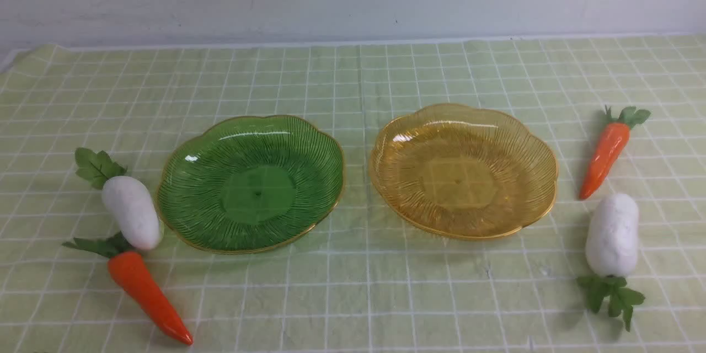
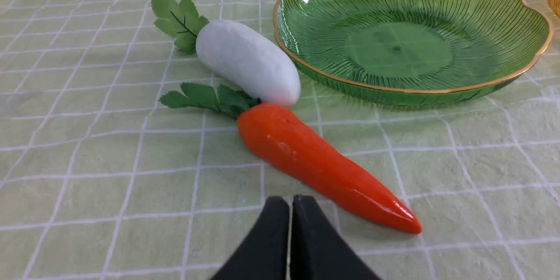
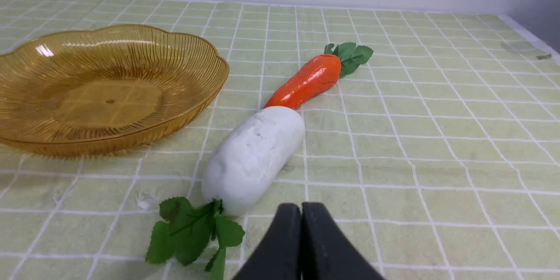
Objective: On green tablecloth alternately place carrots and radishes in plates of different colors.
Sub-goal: 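Pick up the carrot and put it on the nearest plate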
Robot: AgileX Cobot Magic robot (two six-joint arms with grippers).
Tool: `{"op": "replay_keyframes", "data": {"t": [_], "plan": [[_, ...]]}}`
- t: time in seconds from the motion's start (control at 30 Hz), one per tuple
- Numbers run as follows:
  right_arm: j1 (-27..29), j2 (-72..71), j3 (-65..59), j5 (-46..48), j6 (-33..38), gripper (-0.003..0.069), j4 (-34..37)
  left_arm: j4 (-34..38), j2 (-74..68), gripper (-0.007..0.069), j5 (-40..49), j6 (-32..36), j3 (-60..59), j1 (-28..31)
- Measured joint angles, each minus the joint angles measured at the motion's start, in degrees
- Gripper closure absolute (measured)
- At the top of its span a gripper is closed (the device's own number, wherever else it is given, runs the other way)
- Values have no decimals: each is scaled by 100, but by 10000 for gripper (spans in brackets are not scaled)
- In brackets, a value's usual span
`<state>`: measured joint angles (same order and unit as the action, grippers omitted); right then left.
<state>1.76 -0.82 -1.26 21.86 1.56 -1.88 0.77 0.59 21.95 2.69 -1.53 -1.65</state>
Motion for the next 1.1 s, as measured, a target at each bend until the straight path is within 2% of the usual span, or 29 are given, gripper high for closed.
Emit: {"op": "replay_keyframes", "data": {"t": [0.7, 0.97, 1.1], "plan": [[0, 0, 0, 0, 0, 674, 0, 108, 0, 632, -131, 0, -12, 0], [0, 0, 0, 0, 0, 674, 0, 1549, 0, 632, -1791, -412, -13, 0], [0, 0, 0, 0, 0, 674, 0, 2447, 0, 632, -2744, -869, -13, 0]]}}
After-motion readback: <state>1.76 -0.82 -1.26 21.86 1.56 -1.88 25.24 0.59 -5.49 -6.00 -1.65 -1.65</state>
